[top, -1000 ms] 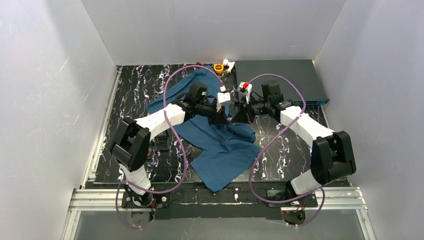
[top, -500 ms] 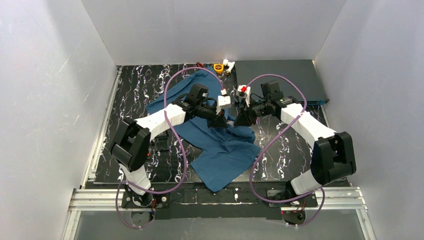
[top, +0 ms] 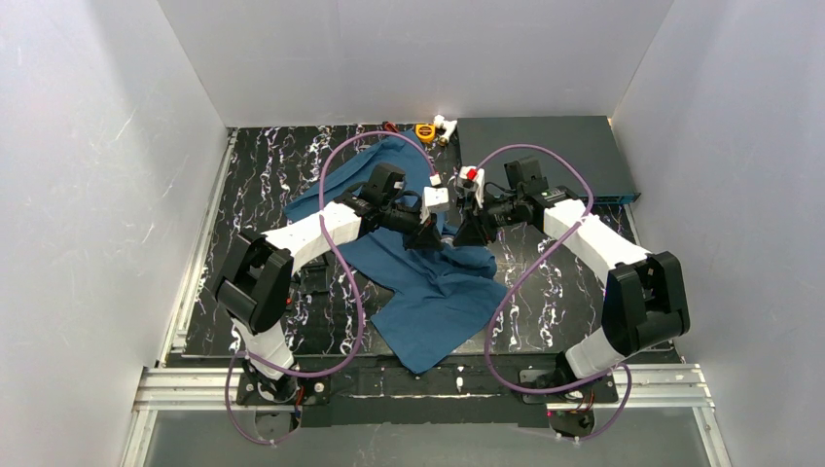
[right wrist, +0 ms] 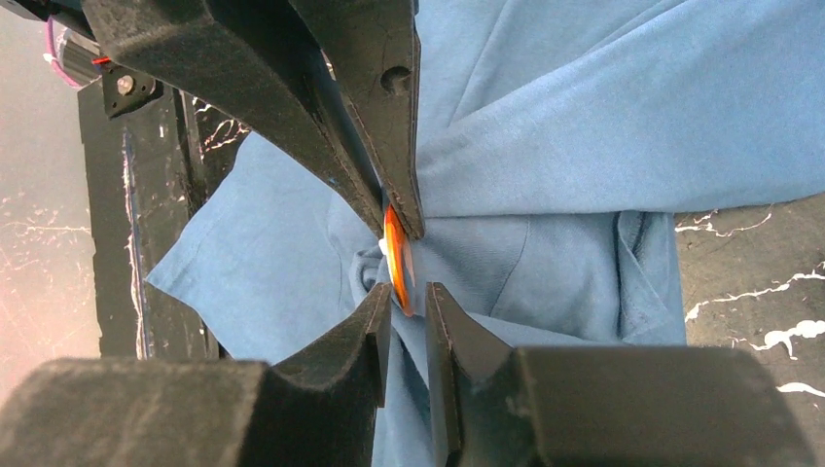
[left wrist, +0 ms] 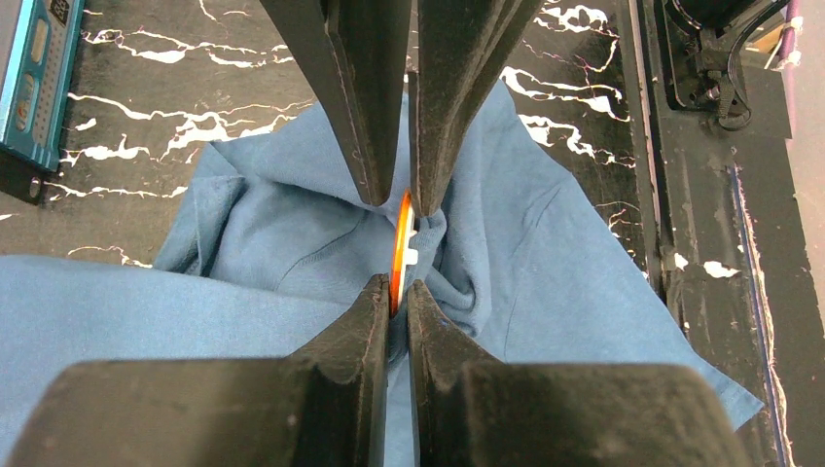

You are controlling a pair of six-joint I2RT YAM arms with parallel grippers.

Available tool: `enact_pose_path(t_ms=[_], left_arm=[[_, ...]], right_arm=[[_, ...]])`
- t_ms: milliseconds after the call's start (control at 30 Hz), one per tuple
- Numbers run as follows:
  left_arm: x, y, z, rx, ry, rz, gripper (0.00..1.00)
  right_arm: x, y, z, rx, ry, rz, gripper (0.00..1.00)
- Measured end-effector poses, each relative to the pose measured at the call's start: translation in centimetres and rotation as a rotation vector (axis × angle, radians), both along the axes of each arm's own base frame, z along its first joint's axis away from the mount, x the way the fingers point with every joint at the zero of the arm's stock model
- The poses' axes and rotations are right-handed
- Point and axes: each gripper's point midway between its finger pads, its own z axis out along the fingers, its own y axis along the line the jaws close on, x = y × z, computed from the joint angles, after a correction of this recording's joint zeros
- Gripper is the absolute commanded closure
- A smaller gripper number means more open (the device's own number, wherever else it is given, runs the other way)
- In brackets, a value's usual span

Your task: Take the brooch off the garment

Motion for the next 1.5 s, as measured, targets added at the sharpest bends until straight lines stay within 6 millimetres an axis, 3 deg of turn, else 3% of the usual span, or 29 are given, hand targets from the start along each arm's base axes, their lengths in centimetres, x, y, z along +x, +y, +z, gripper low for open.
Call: enact_pose_path(t_ms=[100,200,267,400,467,567,900,1033,1500], left_arm=[[0.0,0.0,0.0,0.000,0.001,0.000,1.00],[0.0,0.0,0.0,0.001,0.003,0.001,1.00],[0.0,0.1,-0.1,0.005,0.010,0.007,0.97],[0.0,0.2,-0.1,0.010,0.021,0.015,0.58],[-0.1,0.3,-0.1,0.014,0.034,0.026,0.47],[0.2,0.6,0.4,0.013,0.045,0.066,0.40],[2.1,3.5,2.5,-0.024,0.158,0.349,0.29],[2.2,3.1,3.0,-0.045,0.252,0.422,0.21],[3.1,0.0,1.8,-0.044,0.505,0.509,0.23]], right_arm=[[0.0,0.1,-0.1,-0.002,-0.002,0.002,0.80],[0.0,0.2,-0.1,-0.005,-0.007,0.005,0.98],[-0.1,0.2,-0.1,-0.005,-0.010,0.009,0.99],[-0.1,0.3,-0.2,-0.007,-0.019,0.016,0.99],[-0.1,0.3,-0.2,-0.012,-0.012,0.006,0.99],[0.1,0.2,-0.3,-0.017,0.012,-0.023,0.99],[1.5,-2.0,-2.9,-0.013,0.243,-0.320,0.99],[2.0,-2.6,-3.1,0.026,0.340,-0.425,0.99],[3.0,-2.0,-1.1,0.110,0.370,-0.485,0.99]])
